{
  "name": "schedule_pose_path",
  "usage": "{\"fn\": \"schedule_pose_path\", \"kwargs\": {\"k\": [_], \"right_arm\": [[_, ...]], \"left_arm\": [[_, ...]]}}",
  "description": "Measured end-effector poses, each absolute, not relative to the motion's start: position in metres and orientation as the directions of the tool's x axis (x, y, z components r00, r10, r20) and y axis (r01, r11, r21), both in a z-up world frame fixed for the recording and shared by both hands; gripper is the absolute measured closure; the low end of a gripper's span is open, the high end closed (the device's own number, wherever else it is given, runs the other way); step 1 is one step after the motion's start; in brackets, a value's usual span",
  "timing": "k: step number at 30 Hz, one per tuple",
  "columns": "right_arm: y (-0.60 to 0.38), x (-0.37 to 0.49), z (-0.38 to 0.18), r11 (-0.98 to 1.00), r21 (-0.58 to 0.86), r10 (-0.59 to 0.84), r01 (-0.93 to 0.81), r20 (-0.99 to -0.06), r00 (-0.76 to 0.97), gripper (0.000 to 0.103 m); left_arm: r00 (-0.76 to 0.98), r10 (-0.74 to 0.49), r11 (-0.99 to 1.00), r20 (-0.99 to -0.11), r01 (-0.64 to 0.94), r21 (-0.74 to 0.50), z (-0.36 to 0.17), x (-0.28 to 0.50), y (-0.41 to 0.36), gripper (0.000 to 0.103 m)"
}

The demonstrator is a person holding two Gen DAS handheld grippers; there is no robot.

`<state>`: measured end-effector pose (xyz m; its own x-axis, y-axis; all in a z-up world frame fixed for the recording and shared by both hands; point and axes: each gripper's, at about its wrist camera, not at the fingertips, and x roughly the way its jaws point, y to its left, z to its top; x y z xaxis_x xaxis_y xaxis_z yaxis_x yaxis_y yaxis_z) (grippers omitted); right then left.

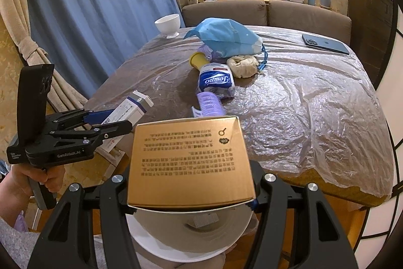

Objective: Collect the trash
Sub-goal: 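Carry the white medicine box with the left tool while the right tool carries the tan box toward the bin, then lower the white medicine box with the left tool while the right tool lowers the tan box over the bin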

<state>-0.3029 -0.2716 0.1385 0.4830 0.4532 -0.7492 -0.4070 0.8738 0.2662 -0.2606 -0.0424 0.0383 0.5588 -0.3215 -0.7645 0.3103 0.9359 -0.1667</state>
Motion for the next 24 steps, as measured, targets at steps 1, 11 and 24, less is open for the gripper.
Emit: {"fn": "schedule_pose_path", "kwargs": {"k": [1,11,24], "right_arm": [[-0.272,-0.305,0.138,0.870,0.271,0.459,-0.411,-0.751,0.475,0.044],[-0.263,-0.314,0.120,0.848,0.313,0.488,-0.428,-0.776,0.399,0.044],[-0.251,-0.319,0.097,0.841,0.307,0.477,-0.445,-0.810,0.342,0.044]], "left_arm": [[0.555,-0.323,0.935,-0.766,0.312,-0.168,0.038,-0.263,-0.042,0.051],[0.525,-0.343,0.920,-0.779,0.356,-0.164,0.034,-0.281,-0.044,0.051],[0.472,-0.353,0.906,-0.807,0.389,-0.169,0.020,-0.297,-0.051,0.051]]}}
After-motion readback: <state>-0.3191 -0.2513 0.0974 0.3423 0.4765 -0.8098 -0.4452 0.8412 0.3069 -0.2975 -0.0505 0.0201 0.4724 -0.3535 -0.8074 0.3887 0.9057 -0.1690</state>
